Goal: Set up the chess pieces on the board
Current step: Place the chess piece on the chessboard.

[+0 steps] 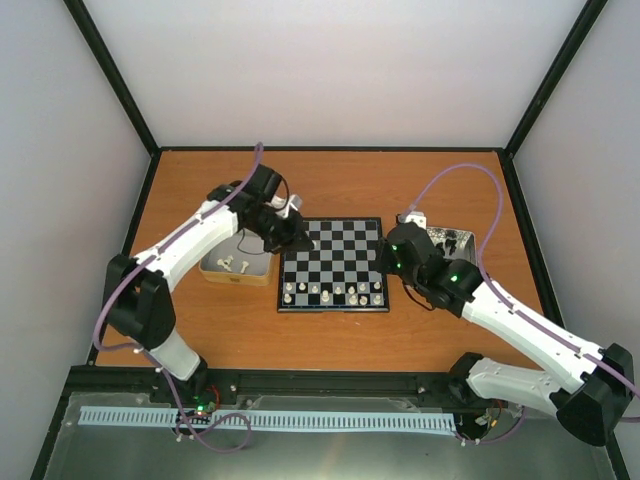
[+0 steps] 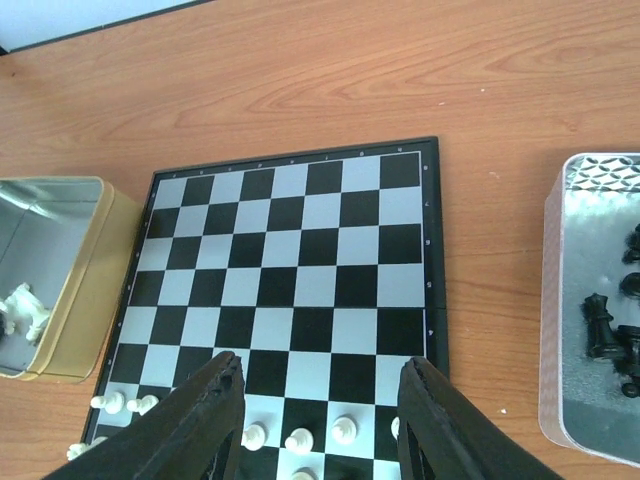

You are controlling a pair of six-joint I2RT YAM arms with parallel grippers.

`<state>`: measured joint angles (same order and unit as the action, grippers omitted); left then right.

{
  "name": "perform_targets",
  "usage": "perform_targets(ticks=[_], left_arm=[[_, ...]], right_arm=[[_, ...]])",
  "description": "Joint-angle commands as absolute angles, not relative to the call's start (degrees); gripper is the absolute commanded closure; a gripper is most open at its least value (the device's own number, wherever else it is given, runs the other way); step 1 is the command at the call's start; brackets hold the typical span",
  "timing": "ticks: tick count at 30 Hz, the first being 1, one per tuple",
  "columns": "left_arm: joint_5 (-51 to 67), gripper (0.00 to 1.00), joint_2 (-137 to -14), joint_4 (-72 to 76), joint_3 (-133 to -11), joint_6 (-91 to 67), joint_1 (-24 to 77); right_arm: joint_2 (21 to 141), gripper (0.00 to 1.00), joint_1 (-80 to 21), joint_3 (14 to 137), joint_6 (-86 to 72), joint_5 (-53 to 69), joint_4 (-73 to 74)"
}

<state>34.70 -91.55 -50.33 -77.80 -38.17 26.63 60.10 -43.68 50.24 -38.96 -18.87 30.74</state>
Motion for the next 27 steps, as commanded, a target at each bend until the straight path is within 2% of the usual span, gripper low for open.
perform_targets(ticks=[1, 8, 15, 20, 27], left_arm=[[42.63, 0.98, -95.73, -51.35, -77.45, -38.36, 27.63], [45.45, 0.95, -101.34, -53.13, -78.28, -37.44, 29.02], [44.43, 0.96, -107.11, -54.29, -79.64, -35.95, 29.85], [36.37, 0.96, -112.05, -59.49, -84.77, -32.75, 31.86], [34.62, 0.95, -115.35, -61.2, -86.26, -32.13, 32.32]], right_arm=[[57.21, 0.56, -42.9, 49.13, -40.72, -21.49, 31.42], [53.28, 0.56, -42.81, 46.3, -42.12, -21.66, 31.47], [52.25, 0.56, -42.82, 45.11, -41.47, -21.78, 30.61], [51.76, 0.56, -42.72, 44.37, -40.42, -22.42, 29.25], [51.66, 0.55, -42.46, 43.8, -38.98, -23.04, 27.96]])
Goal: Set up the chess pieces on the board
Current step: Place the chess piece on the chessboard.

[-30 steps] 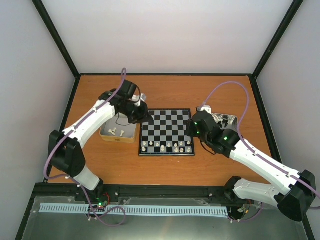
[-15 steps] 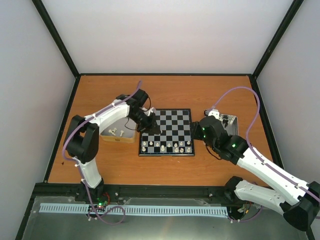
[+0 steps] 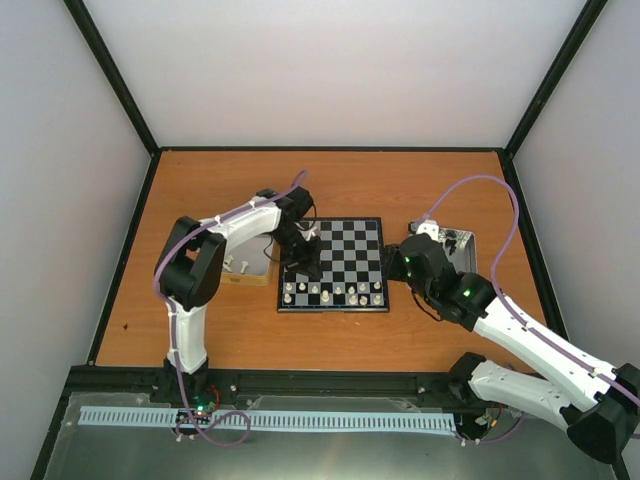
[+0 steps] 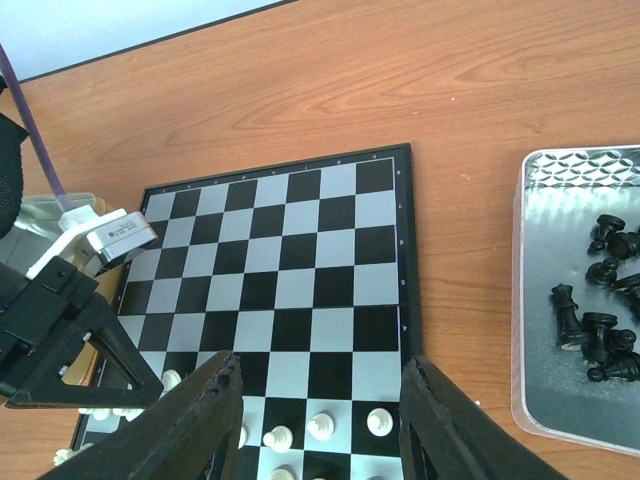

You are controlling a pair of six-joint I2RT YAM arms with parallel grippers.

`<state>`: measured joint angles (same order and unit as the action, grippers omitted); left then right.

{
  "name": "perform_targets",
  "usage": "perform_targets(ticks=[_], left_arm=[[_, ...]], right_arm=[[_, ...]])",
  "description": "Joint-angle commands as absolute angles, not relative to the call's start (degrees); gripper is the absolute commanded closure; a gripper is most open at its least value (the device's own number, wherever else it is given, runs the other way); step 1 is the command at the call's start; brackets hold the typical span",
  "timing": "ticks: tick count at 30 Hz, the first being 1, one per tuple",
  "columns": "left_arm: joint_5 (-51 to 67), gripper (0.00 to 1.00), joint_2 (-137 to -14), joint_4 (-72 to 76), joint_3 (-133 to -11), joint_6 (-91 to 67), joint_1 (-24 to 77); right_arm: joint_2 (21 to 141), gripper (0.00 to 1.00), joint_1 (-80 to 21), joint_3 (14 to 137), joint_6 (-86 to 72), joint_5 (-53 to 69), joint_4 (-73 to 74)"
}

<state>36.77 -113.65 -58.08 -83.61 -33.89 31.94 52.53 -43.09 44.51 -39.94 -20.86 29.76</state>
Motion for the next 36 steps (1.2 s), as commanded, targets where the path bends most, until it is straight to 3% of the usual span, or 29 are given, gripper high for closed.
perform_targets(ticks=[1, 28, 36], left_arm=[[34.73, 0.95, -115.61, -61.14, -86.25, -32.04, 32.6], [36.07, 0.91, -119.38, -61.85, -87.62, -32.34, 35.86], [34.04, 0.79, -119.68, -64.1, -91.37, -31.82, 35.86]], right_arm=[[51.61, 0.55, -42.39, 43.72, -38.79, -23.11, 27.86], [49.31, 0.55, -41.48, 41.66, -38.45, -23.37, 27.15], [48.98, 0.55, -41.41, 41.6, -38.58, -22.95, 27.26]])
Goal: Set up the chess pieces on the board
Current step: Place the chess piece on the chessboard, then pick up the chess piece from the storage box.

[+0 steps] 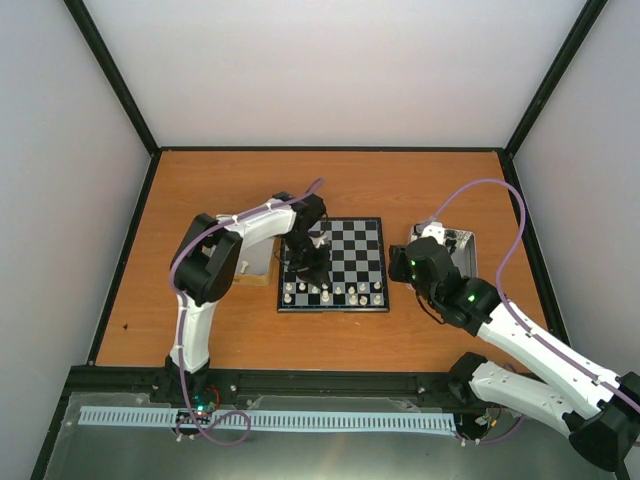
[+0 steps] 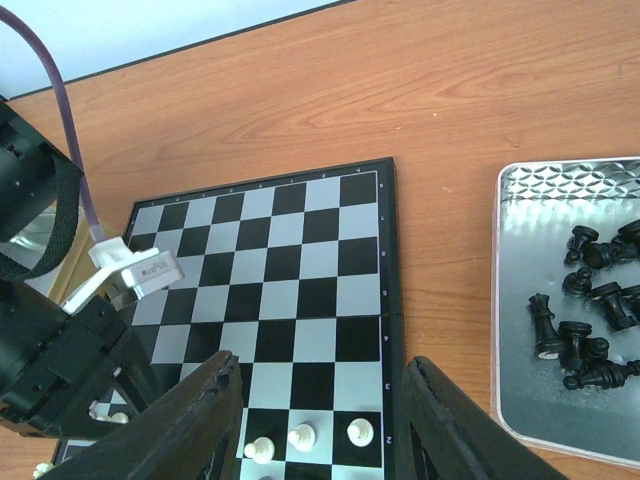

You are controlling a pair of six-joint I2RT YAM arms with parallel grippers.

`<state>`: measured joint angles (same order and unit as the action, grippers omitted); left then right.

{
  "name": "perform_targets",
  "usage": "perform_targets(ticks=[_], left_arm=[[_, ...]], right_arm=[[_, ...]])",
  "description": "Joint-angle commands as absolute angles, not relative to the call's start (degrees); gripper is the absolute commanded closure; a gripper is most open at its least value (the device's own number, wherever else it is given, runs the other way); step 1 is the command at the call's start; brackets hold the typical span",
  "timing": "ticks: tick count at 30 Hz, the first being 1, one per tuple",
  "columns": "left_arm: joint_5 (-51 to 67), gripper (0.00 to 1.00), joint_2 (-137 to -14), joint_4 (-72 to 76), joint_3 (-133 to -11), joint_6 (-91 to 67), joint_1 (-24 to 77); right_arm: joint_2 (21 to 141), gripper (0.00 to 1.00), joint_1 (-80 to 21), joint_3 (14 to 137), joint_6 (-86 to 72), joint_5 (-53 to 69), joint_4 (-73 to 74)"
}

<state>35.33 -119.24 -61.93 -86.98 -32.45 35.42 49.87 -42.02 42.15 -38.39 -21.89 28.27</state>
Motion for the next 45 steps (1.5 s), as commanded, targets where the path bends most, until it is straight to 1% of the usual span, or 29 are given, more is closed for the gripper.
perform_targets(ticks=[1, 8, 11, 13, 16, 19, 22, 26, 31, 34, 39, 45], left_arm=[[34.02, 0.78, -119.7, -64.34, -92.23, -31.73, 35.86], [32.89, 0.75, -119.53, -66.88, -97.12, -31.52, 35.86], [28.03, 0.75, -118.71, -68.43, -99.83, -31.67, 35.37], [23.25, 0.71, -116.8, -68.03, -101.0, -32.29, 33.82], [11.87, 0.64, -111.99, -66.22, -99.56, -33.48, 29.66], [2.72, 0.55, -105.06, -62.5, -94.3, -34.93, 25.63], [-0.16, 0.5, -100.12, -58.17, -87.61, -35.86, 22.65], [1.25, 0.46, -96.66, -52.36, -77.53, -35.9, 19.39], [7.89, 0.45, -96.06, -47.23, -68.0, -36.22, 14.82], [7.54, 0.45, -97.56, -46.19, -67.47, -36.55, 14.51], [1.99, 0.45, -101.79, -49.95, -70.0, -36.74, 14.5], [2.33, 0.45, -104.38, -48.69, -70.23, -35.61, 14.42]], right_arm=[[48.96, 0.55, -41.46, 41.64, -38.5, -22.85, 27.29], [48.8, 0.55, -41.4, 41.83, -38.25, -22.82, 27.75], [48.71, 0.55, -41.4, 42.07, -38.09, -22.89, 27.94], [48.96, 0.55, -41.4, 42.31, -38.01, -22.89, 28.11], [49.81, 0.55, -41.4, 42.91, -37.65, -22.55, 28.59], [50.82, 0.55, -41.4, 43.43, -37.38, -22.15, 29.34], [52.17, 0.55, -41.31, 44.3, -37.22, -21.81, 30.65], [54.5, 0.55, -41.14, 45.74, -36.54, -21.57, 31.97], [58.04, 0.55, -40.71, 47.38, -36.23, -21.92, 33.2], [59.93, 0.55, -40.52, 47.84, -36.17, -22.09, 33.28], [63.12, 0.56, -40.3, 48.83, -36.0, -22.28, 34.37], [65.78, 0.56, -39.63, 49.37, -35.5, -22.28, 35.06]])
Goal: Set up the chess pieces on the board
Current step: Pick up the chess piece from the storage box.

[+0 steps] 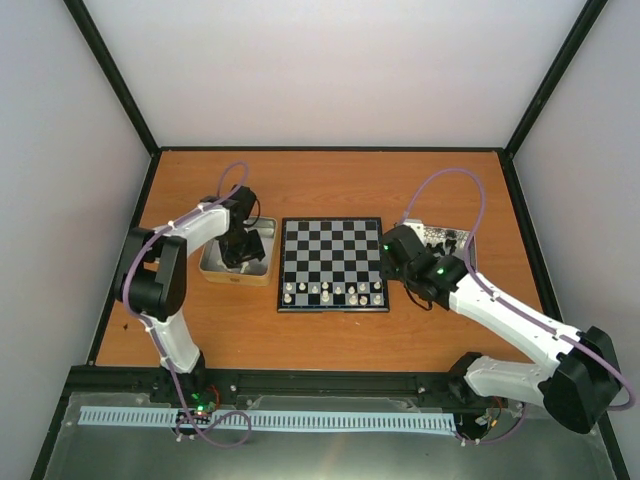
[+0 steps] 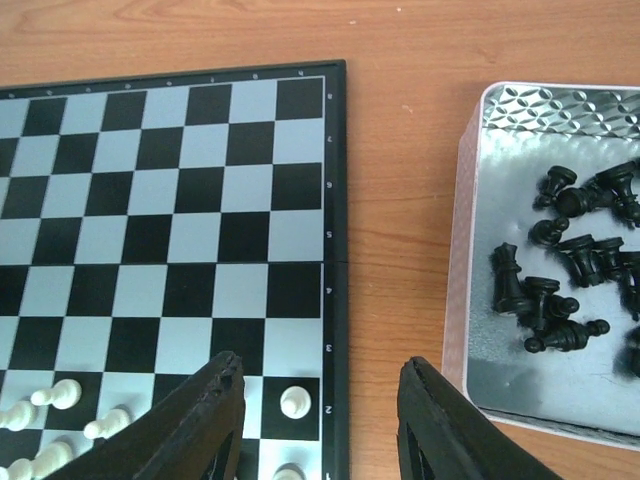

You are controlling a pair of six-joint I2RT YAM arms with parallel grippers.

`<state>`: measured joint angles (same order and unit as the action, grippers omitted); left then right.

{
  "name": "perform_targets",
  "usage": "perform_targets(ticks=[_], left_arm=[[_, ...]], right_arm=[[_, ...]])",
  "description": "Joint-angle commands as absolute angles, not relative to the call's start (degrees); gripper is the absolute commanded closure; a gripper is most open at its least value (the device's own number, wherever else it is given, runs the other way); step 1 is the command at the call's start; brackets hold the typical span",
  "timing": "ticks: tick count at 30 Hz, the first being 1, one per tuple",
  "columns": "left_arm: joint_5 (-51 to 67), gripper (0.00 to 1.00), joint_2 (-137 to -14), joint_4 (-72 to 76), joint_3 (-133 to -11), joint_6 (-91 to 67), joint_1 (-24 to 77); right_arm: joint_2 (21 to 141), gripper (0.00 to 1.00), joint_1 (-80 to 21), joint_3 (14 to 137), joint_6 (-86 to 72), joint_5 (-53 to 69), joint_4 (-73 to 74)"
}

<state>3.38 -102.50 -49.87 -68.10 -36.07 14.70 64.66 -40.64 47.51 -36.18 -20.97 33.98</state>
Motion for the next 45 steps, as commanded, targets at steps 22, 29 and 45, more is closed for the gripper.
perform_targets(ticks=[22, 29, 45], left_arm=[[4.47, 0.58, -109.16, -51.12, -73.13, -31.31, 14.41], [7.01, 0.58, -108.22, -53.11, -70.5, -26.34, 14.63], [-1.03, 0.74, -110.57, -52.58, -70.72, -25.38, 15.12]], right_arm=[[67.47, 0.57, -37.57, 51.26, -34.25, -23.3, 35.16], [66.65, 0.58, -37.53, 50.06, -34.84, -23.19, 34.86], [65.57, 0.58, -37.53, 49.21, -35.28, -23.12, 34.59]])
